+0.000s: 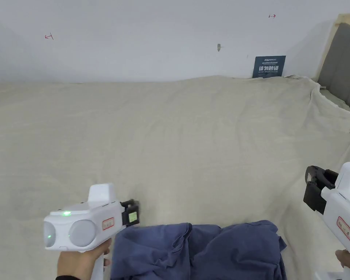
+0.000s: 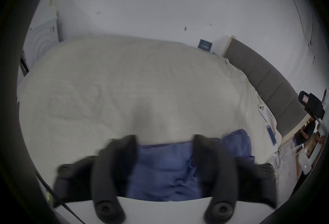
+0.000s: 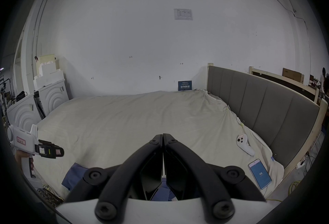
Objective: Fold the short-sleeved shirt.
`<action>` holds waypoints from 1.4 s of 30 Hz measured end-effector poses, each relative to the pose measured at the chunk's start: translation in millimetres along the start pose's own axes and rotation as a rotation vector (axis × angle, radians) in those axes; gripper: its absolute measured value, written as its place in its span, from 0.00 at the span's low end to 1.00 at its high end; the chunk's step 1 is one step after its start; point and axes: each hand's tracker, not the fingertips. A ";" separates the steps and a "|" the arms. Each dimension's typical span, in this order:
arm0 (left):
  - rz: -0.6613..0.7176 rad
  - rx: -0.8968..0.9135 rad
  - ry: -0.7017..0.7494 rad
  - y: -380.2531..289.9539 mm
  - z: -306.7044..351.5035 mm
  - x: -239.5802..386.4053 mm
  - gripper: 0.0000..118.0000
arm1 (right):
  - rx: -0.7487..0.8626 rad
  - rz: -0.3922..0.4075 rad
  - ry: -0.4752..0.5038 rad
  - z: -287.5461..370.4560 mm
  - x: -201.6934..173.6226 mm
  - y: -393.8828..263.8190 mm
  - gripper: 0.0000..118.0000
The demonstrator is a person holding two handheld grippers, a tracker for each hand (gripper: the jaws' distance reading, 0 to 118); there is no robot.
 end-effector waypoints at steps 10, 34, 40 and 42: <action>0.002 0.003 0.045 -51.1 -30.6 -22.4 0.00 | -0.014 0.000 -0.010 5.1 -5.7 -0.3 0.00; -0.445 -0.133 -0.014 -146.2 -100.1 125.3 0.00 | -0.049 -0.026 -0.063 10.9 23.4 -9.9 0.00; -0.430 -0.144 -0.042 -138.0 -97.0 122.8 0.00 | -0.050 -0.025 -0.063 11.2 23.6 -9.9 0.00; -0.350 -0.147 -0.068 -124.6 -88.6 113.6 0.00 | -0.049 -0.026 -0.061 11.6 22.2 -9.5 0.00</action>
